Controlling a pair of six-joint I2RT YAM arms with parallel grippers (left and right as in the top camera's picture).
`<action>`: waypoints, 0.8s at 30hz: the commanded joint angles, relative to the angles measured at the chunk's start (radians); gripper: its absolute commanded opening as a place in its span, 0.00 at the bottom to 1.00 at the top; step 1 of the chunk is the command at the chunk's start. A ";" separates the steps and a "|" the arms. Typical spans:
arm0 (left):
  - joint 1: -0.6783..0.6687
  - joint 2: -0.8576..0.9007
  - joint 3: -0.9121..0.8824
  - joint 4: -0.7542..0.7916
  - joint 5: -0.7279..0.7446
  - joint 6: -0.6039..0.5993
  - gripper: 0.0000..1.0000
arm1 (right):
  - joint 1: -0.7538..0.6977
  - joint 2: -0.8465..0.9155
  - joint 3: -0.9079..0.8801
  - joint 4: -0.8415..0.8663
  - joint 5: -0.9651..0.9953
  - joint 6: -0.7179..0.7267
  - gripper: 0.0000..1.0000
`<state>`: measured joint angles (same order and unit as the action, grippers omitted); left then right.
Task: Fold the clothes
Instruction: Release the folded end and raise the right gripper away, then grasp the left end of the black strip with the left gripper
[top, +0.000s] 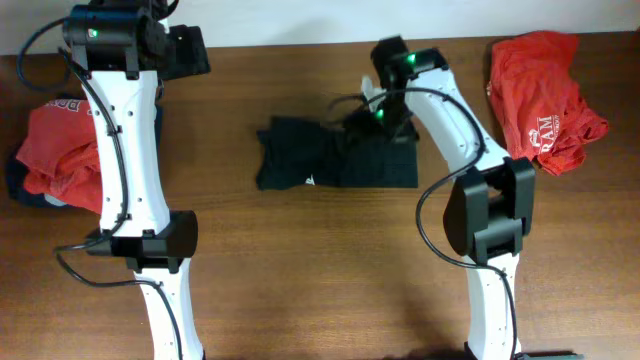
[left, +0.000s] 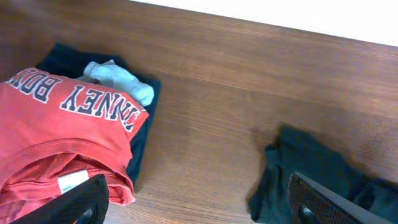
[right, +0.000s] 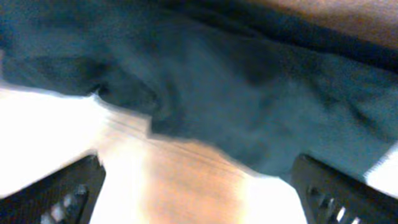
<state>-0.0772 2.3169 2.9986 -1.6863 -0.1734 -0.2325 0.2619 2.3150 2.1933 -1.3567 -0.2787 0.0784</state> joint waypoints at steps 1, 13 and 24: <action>0.002 -0.027 -0.011 -0.001 0.106 -0.005 0.91 | -0.010 -0.011 0.181 -0.056 -0.016 0.002 0.99; 0.001 -0.026 -0.531 0.085 0.414 0.137 0.91 | -0.154 -0.012 0.481 -0.313 -0.016 -0.045 0.99; 0.000 -0.026 -1.029 0.498 0.691 0.228 0.91 | -0.186 -0.012 0.481 -0.338 -0.016 -0.075 0.99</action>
<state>-0.0780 2.3001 2.0319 -1.2377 0.4252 -0.0433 0.0757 2.3108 2.6640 -1.6924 -0.2890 0.0204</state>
